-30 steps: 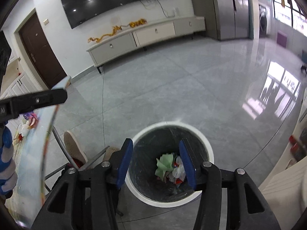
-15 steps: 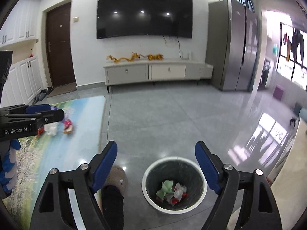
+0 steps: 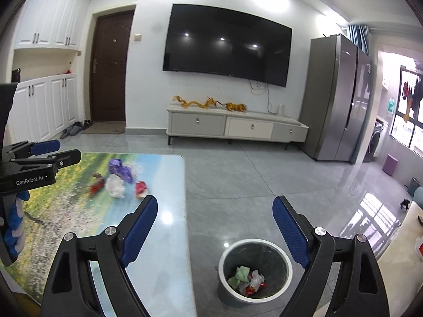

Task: Collect trash
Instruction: 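Move both open tools back over the coffee table trash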

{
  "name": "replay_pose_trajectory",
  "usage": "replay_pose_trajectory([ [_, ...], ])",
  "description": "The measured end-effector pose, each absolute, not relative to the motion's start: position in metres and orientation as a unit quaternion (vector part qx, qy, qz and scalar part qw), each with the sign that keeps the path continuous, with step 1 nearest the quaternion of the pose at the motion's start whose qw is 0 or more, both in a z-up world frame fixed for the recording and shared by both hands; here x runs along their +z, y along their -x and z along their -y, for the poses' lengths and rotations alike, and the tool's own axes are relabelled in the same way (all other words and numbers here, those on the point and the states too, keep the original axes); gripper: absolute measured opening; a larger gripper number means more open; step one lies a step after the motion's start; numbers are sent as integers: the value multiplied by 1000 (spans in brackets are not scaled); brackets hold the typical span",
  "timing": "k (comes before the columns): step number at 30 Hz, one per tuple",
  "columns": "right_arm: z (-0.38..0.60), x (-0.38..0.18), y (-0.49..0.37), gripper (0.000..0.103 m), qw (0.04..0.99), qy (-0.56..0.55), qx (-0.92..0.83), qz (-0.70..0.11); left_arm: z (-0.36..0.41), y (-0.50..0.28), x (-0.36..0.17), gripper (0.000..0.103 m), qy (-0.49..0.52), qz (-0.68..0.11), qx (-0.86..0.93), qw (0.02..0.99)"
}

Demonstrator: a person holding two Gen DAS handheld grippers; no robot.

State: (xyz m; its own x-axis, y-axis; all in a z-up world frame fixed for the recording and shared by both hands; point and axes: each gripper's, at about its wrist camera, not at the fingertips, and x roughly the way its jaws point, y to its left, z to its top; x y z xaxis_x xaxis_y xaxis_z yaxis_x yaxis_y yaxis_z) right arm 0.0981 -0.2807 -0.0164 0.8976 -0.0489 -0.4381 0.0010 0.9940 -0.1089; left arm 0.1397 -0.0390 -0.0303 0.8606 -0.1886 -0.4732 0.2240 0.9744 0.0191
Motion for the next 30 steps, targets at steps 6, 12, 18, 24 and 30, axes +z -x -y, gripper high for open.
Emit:
replay_pose_trajectory([
  [6,266,-7,-85,88,975,50,-8,-218,1,-122,-31,70,-20,-230,-77,970],
  [12,259,0,-75,88,978,43,-2,-204,-27,-108,-27,70,-13,-227,-58,972],
  [18,253,6,-64,88,980,40,3,-193,-47,-96,-25,70,1,-223,-44,974],
  [24,260,10,-63,88,983,27,12,-183,-61,-89,-26,70,9,-222,-20,975],
  [30,265,6,-71,88,983,13,27,-183,-67,-85,-28,70,7,-228,1,974],
])
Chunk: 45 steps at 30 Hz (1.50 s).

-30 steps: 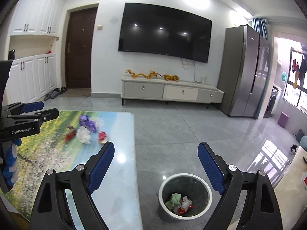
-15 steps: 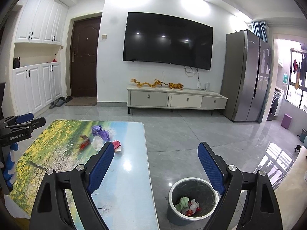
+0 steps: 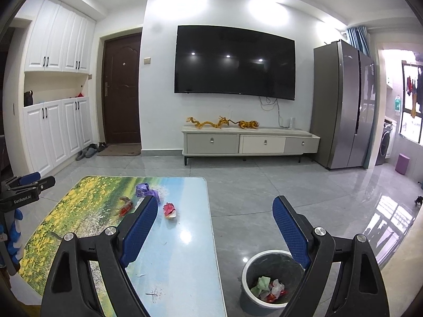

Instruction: Collect trash

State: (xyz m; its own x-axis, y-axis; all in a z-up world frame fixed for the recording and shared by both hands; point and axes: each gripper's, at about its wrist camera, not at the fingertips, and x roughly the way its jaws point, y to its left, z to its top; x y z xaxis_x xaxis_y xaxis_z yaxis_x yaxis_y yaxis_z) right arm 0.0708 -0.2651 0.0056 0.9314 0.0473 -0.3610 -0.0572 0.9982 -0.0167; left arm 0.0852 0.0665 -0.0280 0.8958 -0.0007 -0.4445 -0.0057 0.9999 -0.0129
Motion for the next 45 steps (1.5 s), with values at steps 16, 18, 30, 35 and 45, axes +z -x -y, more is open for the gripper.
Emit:
replay_pose_trajectory([
  [16,285,-5,-97,83,979,-11,54,-196,-53,-89,-34,70,1,-262,-24,965],
  [18,285,-7,-103,80,978,-11,56,-201,-48,-96,-38,70,0,-269,-35,962],
  [30,290,-28,-142,69,969,-14,56,-240,-24,-138,-58,70,1,-297,-84,951],
  [35,290,-39,-157,66,965,-21,67,-253,-18,-157,-69,70,3,-317,-93,944],
  [45,282,-76,-213,59,949,-24,102,-298,10,-235,-109,70,4,-372,-124,920],
])
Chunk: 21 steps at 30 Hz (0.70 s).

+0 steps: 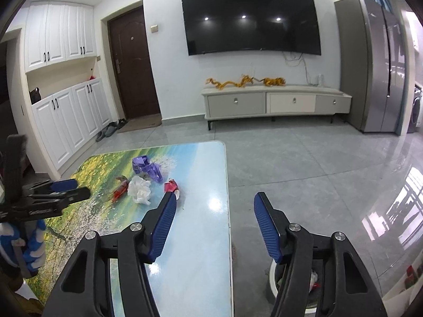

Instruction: Collect trash

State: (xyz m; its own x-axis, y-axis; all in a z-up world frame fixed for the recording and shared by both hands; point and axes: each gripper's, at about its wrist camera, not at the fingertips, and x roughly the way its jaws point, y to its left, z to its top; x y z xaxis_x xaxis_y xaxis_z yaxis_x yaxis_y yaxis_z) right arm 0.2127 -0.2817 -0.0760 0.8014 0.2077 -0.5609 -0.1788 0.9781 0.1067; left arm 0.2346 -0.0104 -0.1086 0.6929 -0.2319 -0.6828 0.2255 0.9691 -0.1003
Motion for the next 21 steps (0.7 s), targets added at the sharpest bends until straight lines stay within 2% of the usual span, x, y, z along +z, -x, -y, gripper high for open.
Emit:
replay_pose_trajectory([
  [8,267,-107,-270,57,934,-16,128,-334,34,-314,-158,68,0,-414,-110,904],
  [18,225,-148,-338,50,900,-26,214,-378,23,-324,-187,16,10,-439,-116,891],
  [21,210,-162,-353,48,888,-29,236,-393,18,-320,-186,12,17,-435,-120,892],
])
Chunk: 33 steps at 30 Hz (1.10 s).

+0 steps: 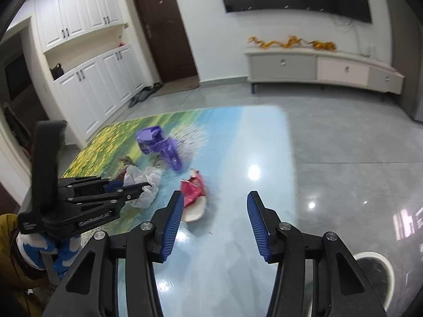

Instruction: Collect trash

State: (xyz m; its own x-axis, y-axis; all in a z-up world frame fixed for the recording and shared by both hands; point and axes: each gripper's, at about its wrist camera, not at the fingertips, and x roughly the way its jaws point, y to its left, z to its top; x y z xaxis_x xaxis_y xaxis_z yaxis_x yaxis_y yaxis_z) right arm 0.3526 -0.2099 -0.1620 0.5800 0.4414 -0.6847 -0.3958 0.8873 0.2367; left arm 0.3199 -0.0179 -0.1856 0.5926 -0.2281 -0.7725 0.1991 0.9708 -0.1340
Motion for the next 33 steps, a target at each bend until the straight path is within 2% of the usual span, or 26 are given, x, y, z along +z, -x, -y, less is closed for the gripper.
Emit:
replay_pose_trajectory([
  [10,175,-186,-381,40,876,-3,246,-415,13,-294,-164,10,21,-405,-131,905],
  [12,170,-187,-382,28,874,1,249,-418,10,-289,-159,10,20,-399,-129,908],
  [23,161,-157,-328,9,877,-3,269,-397,-17,-241,-123,10,27,-367,-99,925],
  [24,161,-153,-320,1,878,-3,270,-395,-21,-234,-120,10,29,-363,-96,926],
  [33,172,-128,-252,1,890,-16,254,-377,-50,-161,-93,10,40,-334,-75,939],
])
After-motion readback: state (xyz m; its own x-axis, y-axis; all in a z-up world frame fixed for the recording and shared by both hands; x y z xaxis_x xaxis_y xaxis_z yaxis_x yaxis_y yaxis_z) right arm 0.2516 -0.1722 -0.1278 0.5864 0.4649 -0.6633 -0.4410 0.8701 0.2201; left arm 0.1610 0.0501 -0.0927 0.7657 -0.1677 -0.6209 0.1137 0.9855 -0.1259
